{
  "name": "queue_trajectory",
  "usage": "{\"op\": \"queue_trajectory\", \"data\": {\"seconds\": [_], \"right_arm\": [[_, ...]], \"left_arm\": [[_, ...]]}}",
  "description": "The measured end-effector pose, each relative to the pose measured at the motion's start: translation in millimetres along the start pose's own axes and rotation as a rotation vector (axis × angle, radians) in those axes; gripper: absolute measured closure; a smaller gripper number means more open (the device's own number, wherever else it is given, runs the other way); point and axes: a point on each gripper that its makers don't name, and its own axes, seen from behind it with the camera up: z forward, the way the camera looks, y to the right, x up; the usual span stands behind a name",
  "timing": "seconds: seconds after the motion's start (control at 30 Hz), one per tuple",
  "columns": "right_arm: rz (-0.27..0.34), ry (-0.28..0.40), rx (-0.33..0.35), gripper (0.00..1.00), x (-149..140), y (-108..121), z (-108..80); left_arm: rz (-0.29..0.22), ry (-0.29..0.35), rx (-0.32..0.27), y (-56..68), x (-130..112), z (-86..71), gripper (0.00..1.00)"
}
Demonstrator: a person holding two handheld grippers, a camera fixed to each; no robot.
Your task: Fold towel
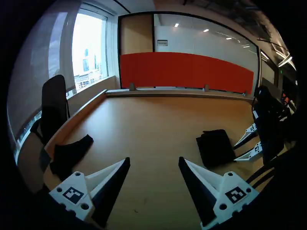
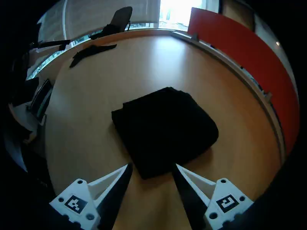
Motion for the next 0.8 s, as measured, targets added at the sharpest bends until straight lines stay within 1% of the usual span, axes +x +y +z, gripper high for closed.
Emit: {"op": "queue_trajectory", "data": {"seconds": [0.2, 0.4, 0.53, 0.73, 0.8], "right_arm": [[0.009, -0.014, 0.000, 0.26, -9.5, -3.2, 0.6], [0.009, -0.036, 0.009, 0.36, -18.8, -7.3, 1.7], [0.016, -0.037, 0.009, 0.40, -20.2, -7.8, 1.8], [0.042, -0.033, 0.004, 0.56, -20.7, -5.8, 3.4], [0.053, -0.026, 0.003, 0.58, -20.0, -5.4, 3.6]], "left_arm": [[0.001, -0.001, -0.002, 1.1, -0.6, 0.7, 0.06], [0.001, -0.002, -0.002, 1.5, -1.9, 0.5, 0.06], [-0.004, -0.003, -0.003, 2.4, -2.7, 0.2, 0.06], [-0.005, -0.003, -0.005, 2.9, -3.2, -0.1, 0.06], [-0.004, -0.004, -0.005, 2.9, -3.2, -0.2, 0.06]]}}
